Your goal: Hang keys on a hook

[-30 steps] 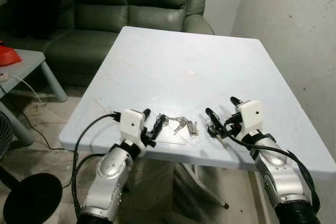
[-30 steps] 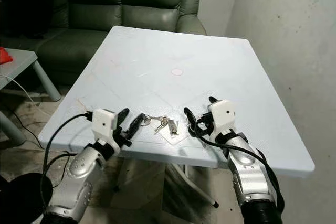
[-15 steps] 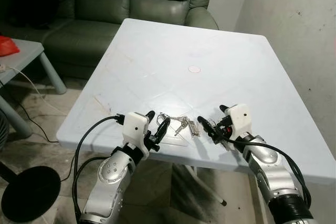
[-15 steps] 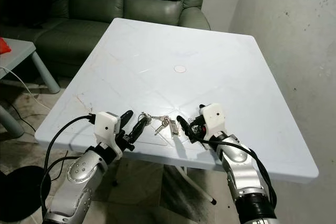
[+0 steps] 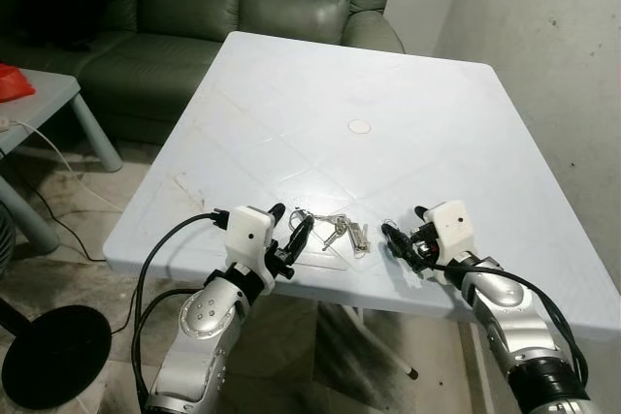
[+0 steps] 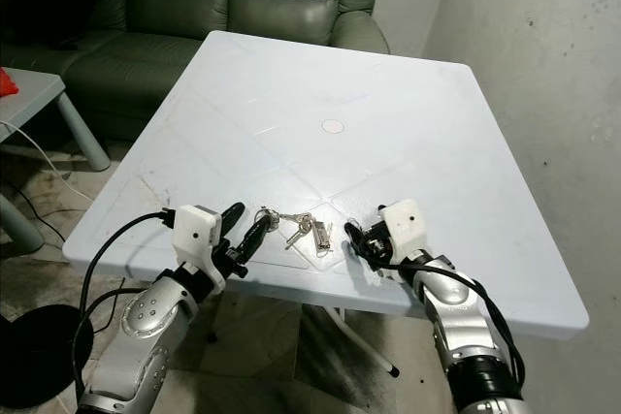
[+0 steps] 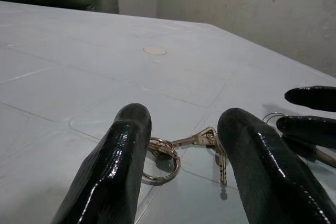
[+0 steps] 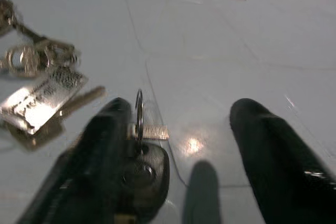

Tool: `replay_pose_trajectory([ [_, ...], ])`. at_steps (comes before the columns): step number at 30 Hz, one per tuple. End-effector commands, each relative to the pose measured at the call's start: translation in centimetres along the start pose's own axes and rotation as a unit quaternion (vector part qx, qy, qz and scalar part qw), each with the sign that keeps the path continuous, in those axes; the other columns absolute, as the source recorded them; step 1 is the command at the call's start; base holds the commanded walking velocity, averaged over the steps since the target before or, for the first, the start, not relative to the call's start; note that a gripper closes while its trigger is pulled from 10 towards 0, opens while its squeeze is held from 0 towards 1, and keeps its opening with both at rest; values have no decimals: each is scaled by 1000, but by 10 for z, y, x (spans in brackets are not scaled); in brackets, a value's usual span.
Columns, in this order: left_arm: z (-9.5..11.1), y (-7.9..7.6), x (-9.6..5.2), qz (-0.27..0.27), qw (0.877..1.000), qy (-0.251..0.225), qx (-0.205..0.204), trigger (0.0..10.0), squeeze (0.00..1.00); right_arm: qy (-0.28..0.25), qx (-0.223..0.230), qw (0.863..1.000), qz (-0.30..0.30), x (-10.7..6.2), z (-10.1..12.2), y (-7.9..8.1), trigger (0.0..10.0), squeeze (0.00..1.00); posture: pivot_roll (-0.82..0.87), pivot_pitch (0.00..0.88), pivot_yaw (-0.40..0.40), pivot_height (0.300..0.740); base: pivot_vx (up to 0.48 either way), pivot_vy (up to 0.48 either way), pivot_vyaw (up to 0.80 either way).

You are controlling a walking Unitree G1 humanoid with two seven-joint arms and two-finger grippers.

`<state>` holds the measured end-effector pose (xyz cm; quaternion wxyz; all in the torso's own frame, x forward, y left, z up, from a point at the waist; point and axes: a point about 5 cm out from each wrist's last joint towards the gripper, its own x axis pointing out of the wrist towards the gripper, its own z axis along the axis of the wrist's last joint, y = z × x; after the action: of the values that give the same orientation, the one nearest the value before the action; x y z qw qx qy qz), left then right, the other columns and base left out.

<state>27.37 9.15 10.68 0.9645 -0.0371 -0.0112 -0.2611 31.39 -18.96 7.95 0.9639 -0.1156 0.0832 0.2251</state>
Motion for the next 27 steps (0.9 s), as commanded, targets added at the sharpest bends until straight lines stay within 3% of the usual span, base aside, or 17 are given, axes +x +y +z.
replay_pose_trajectory([
  [1,5,0,2,-1,1000,-5,5,10000,0,2,-12,1000,4,0,2,-5,0,0,-29,44,-66,740,0,0,0],
  [7,5,0,2,-3,1000,-6,4,10000,0,7,-31,999,21,-3,-1,-6,0,0,-32,38,-61,740,0,0,0],
  [27,7,0,4,-3,1000,-8,3,10000,0,13,-8,997,82,-6,-8,4,0,0,-31,24,-63,740,0,0,0],
])
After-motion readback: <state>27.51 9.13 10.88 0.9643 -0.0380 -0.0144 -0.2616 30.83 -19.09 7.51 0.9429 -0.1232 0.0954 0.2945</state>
